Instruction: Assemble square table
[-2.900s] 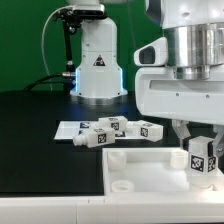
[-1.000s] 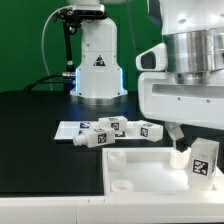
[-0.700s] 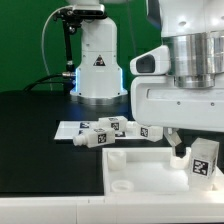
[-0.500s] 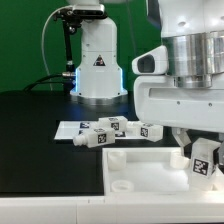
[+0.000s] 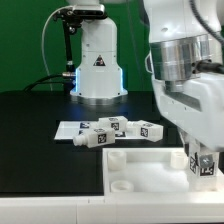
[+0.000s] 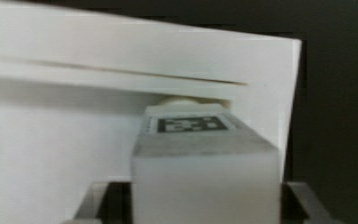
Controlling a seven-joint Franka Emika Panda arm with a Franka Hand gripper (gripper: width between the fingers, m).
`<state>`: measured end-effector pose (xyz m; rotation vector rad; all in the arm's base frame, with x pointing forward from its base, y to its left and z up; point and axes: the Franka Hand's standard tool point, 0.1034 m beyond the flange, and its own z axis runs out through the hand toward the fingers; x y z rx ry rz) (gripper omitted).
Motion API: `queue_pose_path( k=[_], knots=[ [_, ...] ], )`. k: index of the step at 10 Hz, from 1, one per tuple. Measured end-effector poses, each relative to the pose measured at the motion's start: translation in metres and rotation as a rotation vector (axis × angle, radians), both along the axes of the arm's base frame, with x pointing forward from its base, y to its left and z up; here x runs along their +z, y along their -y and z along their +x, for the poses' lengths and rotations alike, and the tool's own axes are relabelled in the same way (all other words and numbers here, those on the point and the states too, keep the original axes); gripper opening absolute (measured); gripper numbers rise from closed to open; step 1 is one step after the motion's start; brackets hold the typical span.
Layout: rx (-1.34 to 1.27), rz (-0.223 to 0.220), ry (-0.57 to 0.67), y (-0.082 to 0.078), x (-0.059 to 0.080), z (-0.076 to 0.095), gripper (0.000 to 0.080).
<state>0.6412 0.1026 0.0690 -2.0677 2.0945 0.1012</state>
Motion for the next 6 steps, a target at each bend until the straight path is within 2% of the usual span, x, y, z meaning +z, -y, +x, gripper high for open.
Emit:
queue_pose_path(
  k=[1,3,4,5,6],
  knots=[
    [-0.084,0.013,-0.011,-0.0004,0.0000,-0.0001,0.0290],
    [-0.021,0.006,0.000,-0.0001,-0.0001,-0.0003,0.0290],
    [0.175,-0.029,0.020,-0.0004,0.0017,0.0002,0.0290],
    [0.434,-0.075,0.064,-0.0023,0.0041,0.0027,0.0377],
    [0.559,-0.081,0.081,-0.0040,0.0039,0.0017,0.0512]
  ],
)
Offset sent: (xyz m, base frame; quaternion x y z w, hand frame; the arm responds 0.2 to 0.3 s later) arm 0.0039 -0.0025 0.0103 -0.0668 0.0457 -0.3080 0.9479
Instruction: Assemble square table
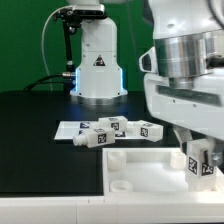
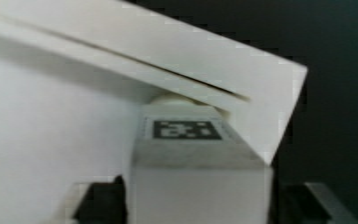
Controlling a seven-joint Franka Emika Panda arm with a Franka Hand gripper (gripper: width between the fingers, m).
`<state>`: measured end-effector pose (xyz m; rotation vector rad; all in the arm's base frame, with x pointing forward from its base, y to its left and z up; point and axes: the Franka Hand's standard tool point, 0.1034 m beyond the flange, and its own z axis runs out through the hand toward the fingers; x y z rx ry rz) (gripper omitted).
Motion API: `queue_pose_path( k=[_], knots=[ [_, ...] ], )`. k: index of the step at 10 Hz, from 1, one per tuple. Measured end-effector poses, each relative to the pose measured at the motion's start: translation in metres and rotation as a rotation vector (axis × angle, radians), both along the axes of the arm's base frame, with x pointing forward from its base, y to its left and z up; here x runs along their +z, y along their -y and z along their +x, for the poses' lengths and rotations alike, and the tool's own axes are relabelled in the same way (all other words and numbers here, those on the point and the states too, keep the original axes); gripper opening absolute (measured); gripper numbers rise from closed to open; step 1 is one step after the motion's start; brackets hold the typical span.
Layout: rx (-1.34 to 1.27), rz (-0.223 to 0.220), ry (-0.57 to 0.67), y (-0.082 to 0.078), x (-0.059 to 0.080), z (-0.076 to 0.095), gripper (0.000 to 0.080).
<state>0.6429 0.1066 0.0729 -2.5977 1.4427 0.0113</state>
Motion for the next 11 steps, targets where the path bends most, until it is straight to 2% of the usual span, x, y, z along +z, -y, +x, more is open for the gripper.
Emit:
queue_pose_path(
  k=[1,2,3,4,5,6,7,9,11],
  knots=[
    [0.056,-0.006,0.010,0.0011,-0.0005,0.0002,0.0512],
    [0.115,-0.012,0.019,0.0017,-0.0008,0.0002,0.0618],
    [0.202,-0.024,0.031,0.0028,-0.0011,0.0002,0.0643],
    [0.329,-0.049,0.045,0.0024,-0.0010,-0.0001,0.0643],
    [0.528,-0.097,0.061,-0.0031,0.0002,-0.0009,0.0649],
    [0.737,-0.112,0.081,-0.0061,0.0009,-0.0018,0.0649],
    [0.851,-0.114,0.088,-0.0024,0.0011,-0.0020,0.0649],
    [0.933,-0.135,0.106,0.0035,0.0005,-0.0009,0.0649],
    [0.885,-0.132,0.099,0.0036,-0.0002,-0.0012,0.0369]
  ],
)
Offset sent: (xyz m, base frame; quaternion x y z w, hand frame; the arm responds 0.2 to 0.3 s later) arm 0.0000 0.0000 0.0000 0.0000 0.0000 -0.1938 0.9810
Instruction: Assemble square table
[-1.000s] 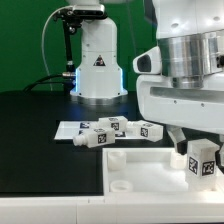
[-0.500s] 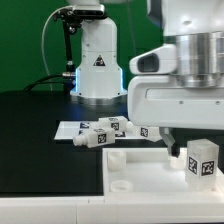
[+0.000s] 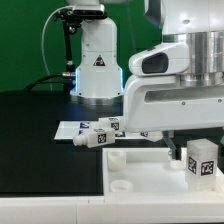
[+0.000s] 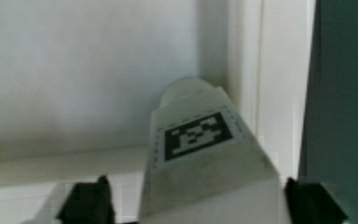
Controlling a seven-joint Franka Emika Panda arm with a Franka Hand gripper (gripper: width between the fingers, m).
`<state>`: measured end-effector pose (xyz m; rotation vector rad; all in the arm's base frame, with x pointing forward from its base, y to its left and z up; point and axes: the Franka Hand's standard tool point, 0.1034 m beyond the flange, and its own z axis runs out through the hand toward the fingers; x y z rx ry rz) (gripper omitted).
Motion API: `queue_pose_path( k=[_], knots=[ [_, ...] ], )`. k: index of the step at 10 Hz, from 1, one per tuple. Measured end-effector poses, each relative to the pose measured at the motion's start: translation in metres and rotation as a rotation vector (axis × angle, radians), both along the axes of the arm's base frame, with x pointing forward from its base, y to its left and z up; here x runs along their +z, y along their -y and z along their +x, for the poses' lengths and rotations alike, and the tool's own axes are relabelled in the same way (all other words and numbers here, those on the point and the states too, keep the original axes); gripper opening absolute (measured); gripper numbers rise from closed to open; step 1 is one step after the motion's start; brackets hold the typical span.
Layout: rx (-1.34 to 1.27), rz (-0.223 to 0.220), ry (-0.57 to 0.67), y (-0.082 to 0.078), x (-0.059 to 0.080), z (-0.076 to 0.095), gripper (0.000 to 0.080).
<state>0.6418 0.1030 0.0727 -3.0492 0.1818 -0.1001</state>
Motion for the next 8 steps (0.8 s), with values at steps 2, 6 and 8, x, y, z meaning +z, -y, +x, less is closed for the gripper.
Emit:
queue_pose_path(
  k=[2,6,8],
  knots=[
    [-0.071,0.005,-0.006,0.0002,-0.0003,0.0000,0.0284],
    [-0.496,0.035,-0.038,-0.0019,-0.0001,0.0002,0.0284],
    [-0.875,0.058,-0.065,-0.0043,-0.0004,-0.0006,0.0284]
  ],
)
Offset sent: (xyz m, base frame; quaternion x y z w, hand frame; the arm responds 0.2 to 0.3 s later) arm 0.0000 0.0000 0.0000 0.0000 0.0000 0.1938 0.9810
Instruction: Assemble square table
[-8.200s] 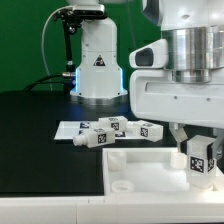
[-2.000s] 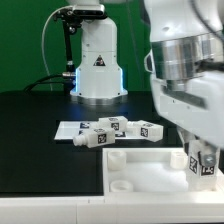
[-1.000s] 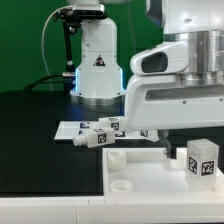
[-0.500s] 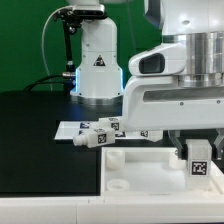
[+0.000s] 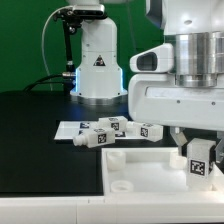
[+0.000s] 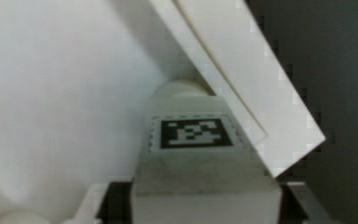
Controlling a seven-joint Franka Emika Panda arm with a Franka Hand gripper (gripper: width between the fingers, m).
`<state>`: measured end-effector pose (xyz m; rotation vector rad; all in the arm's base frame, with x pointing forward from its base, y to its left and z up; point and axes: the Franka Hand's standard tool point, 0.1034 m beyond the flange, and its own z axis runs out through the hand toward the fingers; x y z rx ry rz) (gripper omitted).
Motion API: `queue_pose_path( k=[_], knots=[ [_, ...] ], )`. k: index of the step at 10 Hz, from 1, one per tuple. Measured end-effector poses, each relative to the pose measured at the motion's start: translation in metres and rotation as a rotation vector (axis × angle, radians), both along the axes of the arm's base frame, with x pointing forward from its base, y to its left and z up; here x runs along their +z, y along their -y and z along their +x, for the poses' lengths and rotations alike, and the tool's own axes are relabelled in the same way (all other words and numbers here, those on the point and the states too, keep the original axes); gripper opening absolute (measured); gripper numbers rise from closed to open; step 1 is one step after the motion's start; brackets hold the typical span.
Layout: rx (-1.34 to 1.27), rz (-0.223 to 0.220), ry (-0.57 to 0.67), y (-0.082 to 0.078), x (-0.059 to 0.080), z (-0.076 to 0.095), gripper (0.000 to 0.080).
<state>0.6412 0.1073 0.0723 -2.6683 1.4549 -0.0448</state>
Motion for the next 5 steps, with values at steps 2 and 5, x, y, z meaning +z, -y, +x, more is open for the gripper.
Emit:
queue_pose_path(
  k=[2,5],
  knots=[
    [-0.208,0.025,-0.006,0.0015,-0.0002,-0.0004,0.0285],
    [-0.387,0.040,-0.022,0.0006,-0.0004,-0.0007,0.0285]
  ],
)
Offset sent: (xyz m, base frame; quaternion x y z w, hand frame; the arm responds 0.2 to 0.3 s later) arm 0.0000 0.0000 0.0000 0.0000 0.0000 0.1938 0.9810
